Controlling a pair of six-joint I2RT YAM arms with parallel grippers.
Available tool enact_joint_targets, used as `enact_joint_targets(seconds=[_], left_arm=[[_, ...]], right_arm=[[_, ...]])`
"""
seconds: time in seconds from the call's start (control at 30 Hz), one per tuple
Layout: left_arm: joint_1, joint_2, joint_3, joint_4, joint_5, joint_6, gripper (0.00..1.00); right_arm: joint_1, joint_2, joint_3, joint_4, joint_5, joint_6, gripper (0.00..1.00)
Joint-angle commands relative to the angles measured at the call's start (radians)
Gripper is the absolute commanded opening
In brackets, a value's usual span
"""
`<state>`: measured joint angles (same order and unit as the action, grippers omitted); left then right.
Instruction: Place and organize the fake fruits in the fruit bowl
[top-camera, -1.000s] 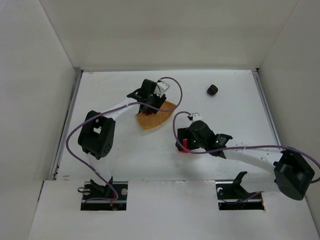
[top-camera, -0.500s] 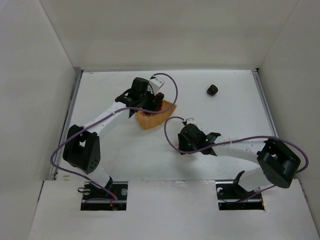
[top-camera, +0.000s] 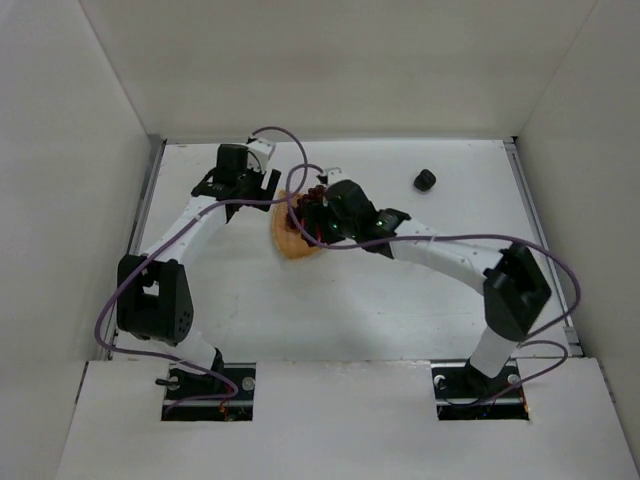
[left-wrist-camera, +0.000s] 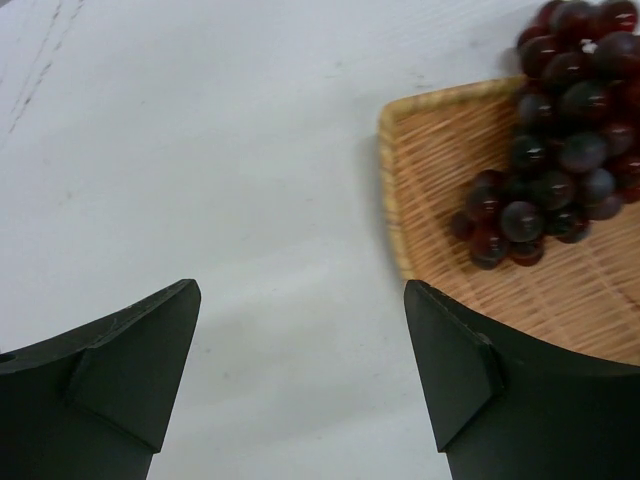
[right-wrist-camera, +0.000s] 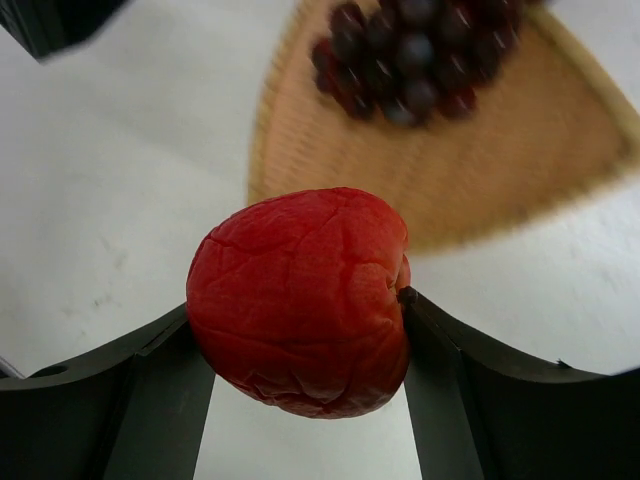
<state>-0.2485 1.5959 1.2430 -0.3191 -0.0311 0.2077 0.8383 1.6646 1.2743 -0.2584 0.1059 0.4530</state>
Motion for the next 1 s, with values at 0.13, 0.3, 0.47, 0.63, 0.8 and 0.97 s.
enact_joint_targets(seconds=[0.13, 0.3, 0.47, 0.63, 0.8, 0.97], left_arm=[[0.096, -0.083, 0.0, 0.011, 0.008, -0.027, 0.83], [0.125, -0.08, -0.004, 0.017, 0.01, -0.027, 0.84], [0.14, -0.039, 0.021, 0.009, 0.002, -0.021, 0.84], [0.168, -0.03, 0.03, 0.008, -0.003, -0.013, 0.84], [0.214, -0.014, 0.026, -0.003, -0.003, -0.013, 0.84], [0.252, 0.004, 0.022, -0.003, -0.012, -0.011, 0.84]], right_arm=[[0.0, 0.313, 0.333, -0.045, -0.087, -0.158, 0.35], [0.0, 0.324, 0.381, -0.099, -0.089, -0.198, 0.99], [-0.014, 0.238, 0.366, -0.122, -0.072, -0.205, 1.0], [-0.155, 0.153, 0.369, -0.097, 0.044, -0.137, 1.0], [-0.409, 0.194, 0.391, -0.125, 0.228, -0.01, 1.0], [-0.576, 0.306, 0.457, -0.117, 0.298, 0.104, 1.0]])
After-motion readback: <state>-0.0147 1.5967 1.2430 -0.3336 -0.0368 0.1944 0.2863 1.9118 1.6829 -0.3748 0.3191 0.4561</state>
